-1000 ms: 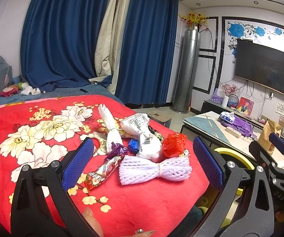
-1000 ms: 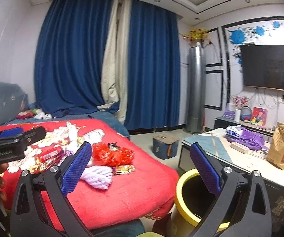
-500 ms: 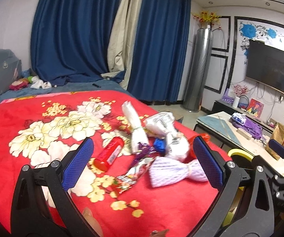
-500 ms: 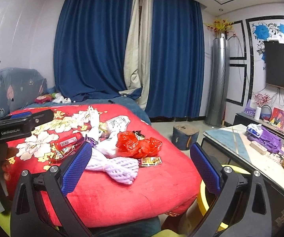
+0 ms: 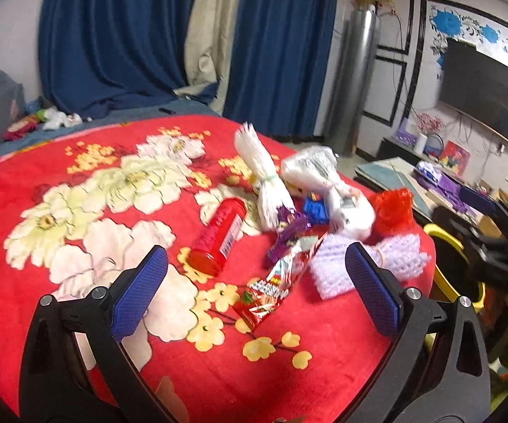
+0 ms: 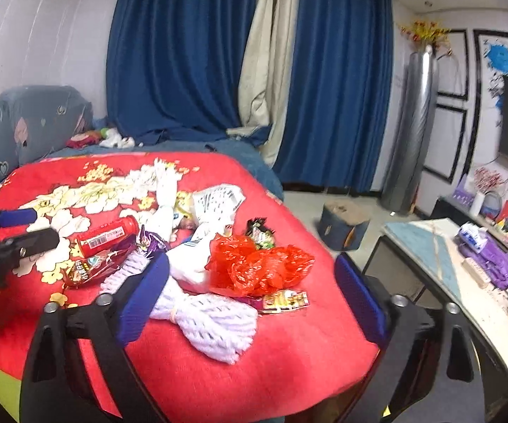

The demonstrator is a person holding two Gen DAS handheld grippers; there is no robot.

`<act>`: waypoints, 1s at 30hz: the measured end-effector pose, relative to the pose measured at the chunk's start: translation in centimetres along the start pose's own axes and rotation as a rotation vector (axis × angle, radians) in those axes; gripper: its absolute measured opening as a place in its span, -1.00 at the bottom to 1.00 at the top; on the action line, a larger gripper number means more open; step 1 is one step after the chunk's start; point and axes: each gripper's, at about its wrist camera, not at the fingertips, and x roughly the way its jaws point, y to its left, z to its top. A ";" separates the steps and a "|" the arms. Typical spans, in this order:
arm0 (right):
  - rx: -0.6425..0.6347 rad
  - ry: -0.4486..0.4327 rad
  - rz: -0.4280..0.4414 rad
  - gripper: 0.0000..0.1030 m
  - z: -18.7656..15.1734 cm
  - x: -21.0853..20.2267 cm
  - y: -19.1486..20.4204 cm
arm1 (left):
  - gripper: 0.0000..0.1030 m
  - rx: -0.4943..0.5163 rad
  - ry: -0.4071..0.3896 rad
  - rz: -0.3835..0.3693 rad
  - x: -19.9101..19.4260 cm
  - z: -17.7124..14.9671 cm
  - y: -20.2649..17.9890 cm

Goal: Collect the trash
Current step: 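Reach the right tool to the red plastic bag while the left tool reaches the candy wrapper, then close the right tool on the red bag while the left tool grasps the red wrapper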

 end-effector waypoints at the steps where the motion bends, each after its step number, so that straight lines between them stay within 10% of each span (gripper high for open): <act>1: 0.002 0.014 0.008 0.56 0.1 0.5 -0.1 | 0.79 0.005 0.013 -0.003 0.3 -0.1 -0.1; 8: 0.008 0.084 0.044 0.30 0.7 3.8 -0.2 | 0.73 0.068 0.117 -0.055 3.0 -0.4 -1.0; 22: 0.028 0.109 0.075 -0.61 0.2 5.5 -0.7 | -0.36 0.048 0.270 -0.090 6.0 -1.7 -0.6; 30: 0.057 0.048 0.076 -0.77 0.2 3.8 -1.4 | -0.72 0.056 0.239 -0.102 4.8 -1.7 -0.7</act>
